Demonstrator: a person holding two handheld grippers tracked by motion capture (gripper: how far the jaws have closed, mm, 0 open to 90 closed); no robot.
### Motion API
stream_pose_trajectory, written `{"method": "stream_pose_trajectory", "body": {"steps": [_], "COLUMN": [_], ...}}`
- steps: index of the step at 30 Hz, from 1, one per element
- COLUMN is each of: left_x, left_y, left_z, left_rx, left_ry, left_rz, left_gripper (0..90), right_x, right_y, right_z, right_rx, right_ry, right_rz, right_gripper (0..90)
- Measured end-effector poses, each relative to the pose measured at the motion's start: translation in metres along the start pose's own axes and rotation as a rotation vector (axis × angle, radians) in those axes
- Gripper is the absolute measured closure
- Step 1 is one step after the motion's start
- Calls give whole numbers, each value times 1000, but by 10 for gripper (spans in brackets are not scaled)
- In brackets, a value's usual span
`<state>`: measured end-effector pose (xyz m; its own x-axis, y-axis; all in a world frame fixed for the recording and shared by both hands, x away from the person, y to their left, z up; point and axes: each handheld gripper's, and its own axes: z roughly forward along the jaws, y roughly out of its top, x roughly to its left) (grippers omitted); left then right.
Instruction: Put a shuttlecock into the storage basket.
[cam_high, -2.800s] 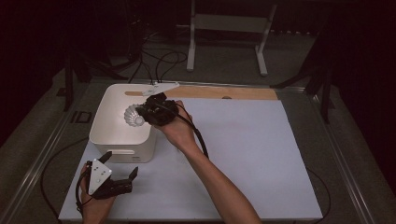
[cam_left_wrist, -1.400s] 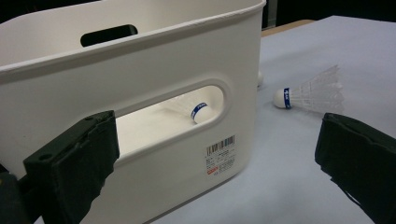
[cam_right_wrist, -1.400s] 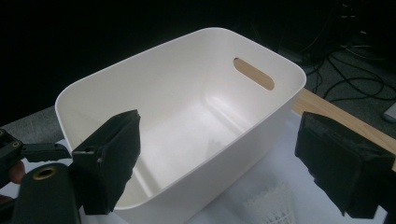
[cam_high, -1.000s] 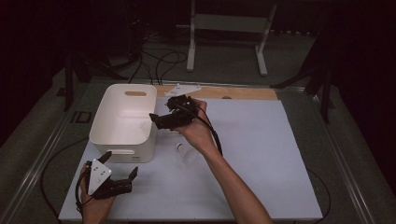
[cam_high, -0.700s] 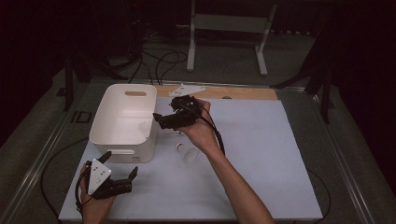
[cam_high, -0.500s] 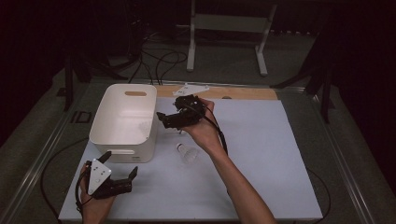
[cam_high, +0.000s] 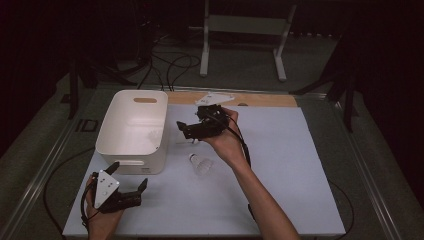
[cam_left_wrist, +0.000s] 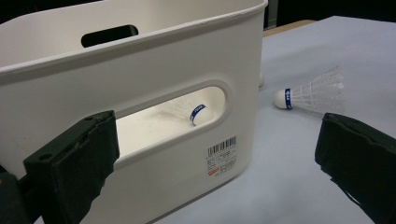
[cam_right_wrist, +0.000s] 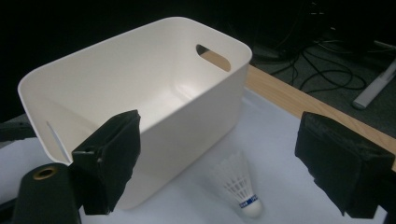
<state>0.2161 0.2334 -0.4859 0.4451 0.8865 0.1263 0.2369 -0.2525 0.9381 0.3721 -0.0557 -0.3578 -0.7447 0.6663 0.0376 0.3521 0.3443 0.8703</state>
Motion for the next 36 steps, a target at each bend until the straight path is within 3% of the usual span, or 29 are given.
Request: {"method": "stream_pose_trajectory", "body": {"steps": [36], "left_x": [-1], "left_y": [0], "left_z": [0], "left_rx": [0], "left_ry": [-1], "left_rz": [-2], "left_gripper": [2], "right_x": [-22], "right_y": [-39], "right_z": [-17], "right_rx": [35], "right_ry": [-67], "right_rz": [30], "right_gripper": [150]}}
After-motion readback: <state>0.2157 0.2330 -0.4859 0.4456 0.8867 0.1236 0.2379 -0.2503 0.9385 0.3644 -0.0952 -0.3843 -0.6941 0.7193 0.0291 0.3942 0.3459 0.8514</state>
